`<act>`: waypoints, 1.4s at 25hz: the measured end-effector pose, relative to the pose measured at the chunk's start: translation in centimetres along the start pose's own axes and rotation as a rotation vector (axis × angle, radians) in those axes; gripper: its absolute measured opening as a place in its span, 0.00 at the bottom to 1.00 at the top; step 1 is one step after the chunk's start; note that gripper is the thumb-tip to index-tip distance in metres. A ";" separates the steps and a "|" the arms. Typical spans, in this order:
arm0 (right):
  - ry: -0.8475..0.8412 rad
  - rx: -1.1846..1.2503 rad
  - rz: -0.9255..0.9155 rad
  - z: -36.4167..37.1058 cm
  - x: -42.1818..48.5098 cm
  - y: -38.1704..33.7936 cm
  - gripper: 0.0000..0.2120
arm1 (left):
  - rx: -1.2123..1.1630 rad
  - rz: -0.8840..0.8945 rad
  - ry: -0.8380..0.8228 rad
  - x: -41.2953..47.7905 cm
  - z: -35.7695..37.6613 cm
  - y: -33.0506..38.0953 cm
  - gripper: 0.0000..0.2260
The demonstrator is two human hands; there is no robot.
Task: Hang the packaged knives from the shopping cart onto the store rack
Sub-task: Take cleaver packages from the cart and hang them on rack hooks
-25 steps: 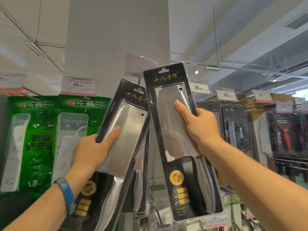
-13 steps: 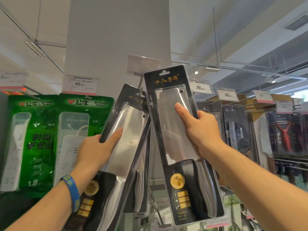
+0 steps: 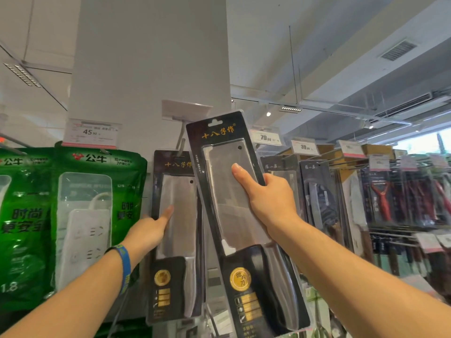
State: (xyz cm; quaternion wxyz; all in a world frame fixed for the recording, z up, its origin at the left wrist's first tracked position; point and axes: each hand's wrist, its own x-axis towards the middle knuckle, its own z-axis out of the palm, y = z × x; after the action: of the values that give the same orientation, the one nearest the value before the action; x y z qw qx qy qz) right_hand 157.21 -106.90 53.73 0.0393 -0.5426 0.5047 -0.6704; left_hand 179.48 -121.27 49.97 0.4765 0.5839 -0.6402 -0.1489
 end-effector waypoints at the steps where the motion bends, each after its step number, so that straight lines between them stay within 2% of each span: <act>1: -0.005 -0.004 0.004 -0.1 -0.1 0.0 0.52 | 0.044 0.067 0.087 -0.1 -0.4 0.6 0.34; 3: -0.008 0.002 0.001 -0.4 -0.1 -0.1 0.51 | -0.006 0.262 0.262 -0.6 -1.5 2.3 0.31; 7: 0.000 0.028 -0.016 -1.0 -0.1 -0.1 0.50 | -0.175 0.647 0.468 -1.8 -6.3 8.1 0.38; 10: -0.002 0.039 -0.028 -0.9 -0.2 0.4 0.49 | -0.053 0.869 0.521 -2.2 -10.6 12.8 0.33; 12: 0.022 0.027 -0.032 -0.6 -0.3 0.8 0.46 | 0.046 0.869 0.512 -2.1 -12.9 14.7 0.25; 16: 0.048 0.066 -0.081 0.9 -0.7 2.0 0.36 | 0.290 0.847 0.390 -1.5 -14.7 15.9 0.12; 20: -0.048 0.129 -0.121 3.5 -2.0 2.4 0.39 | 0.243 0.851 0.296 -1.5 -14.1 15.7 0.11; 24: 0.006 0.071 -0.139 6.8 -3.1 2.2 0.34 | 0.434 0.935 0.340 -1.4 -14.4 15.8 0.10; 27: 0.017 0.030 -0.127 8.7 -3.5 1.9 0.29 | 0.512 0.917 0.336 -1.4 -14.6 16.1 0.11; 35: 0.000 0.122 -0.094 9.6 -2.9 1.7 0.36 | 0.396 0.935 0.313 -1.1 -14.7 14.8 0.12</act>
State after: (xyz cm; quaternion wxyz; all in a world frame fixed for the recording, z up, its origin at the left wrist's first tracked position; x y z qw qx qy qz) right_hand 164.94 -112.10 49.58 0.0408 -0.5621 0.4368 -0.7011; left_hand 181.84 -110.85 67.94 0.4624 0.3300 -0.7694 0.2920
